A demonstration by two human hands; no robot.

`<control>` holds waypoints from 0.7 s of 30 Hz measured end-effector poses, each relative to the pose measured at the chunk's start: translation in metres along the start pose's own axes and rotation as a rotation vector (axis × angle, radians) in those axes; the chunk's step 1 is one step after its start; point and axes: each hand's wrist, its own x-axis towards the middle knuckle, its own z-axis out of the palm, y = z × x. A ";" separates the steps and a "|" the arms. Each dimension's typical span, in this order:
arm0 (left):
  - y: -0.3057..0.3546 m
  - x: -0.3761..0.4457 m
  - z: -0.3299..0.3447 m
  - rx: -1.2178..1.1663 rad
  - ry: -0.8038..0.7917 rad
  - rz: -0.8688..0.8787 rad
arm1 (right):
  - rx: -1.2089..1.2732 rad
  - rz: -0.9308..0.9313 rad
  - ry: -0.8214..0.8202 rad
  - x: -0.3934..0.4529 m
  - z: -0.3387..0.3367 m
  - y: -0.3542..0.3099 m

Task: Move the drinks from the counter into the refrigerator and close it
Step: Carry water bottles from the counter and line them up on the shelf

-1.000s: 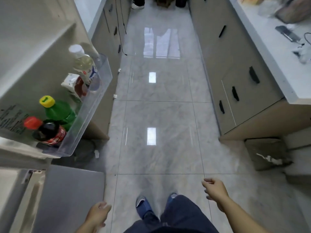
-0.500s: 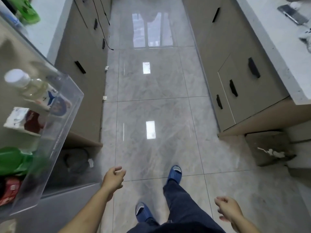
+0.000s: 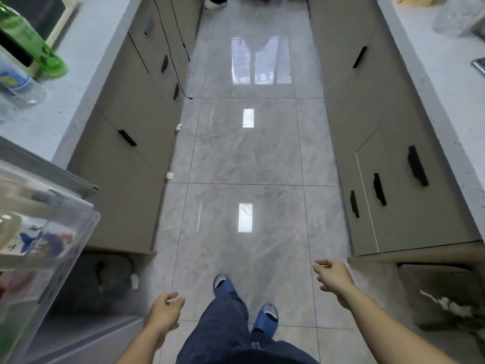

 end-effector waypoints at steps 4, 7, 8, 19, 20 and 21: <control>0.031 0.024 0.009 -0.017 0.028 -0.044 | -0.041 -0.052 -0.035 0.031 0.004 -0.065; 0.059 0.051 0.013 -0.036 0.020 -0.068 | -0.046 -0.079 -0.049 0.056 0.010 -0.114; 0.072 0.060 0.013 -0.045 0.013 -0.082 | -0.048 -0.087 -0.052 0.064 0.012 -0.131; 0.268 0.138 -0.011 -0.188 -0.013 -0.006 | -0.215 -0.118 -0.088 0.138 0.035 -0.283; 0.282 0.142 -0.013 -0.209 -0.007 0.011 | -0.233 -0.119 -0.089 0.144 0.037 -0.293; 0.295 0.145 -0.015 -0.235 0.003 0.028 | -0.251 -0.125 -0.090 0.151 0.039 -0.303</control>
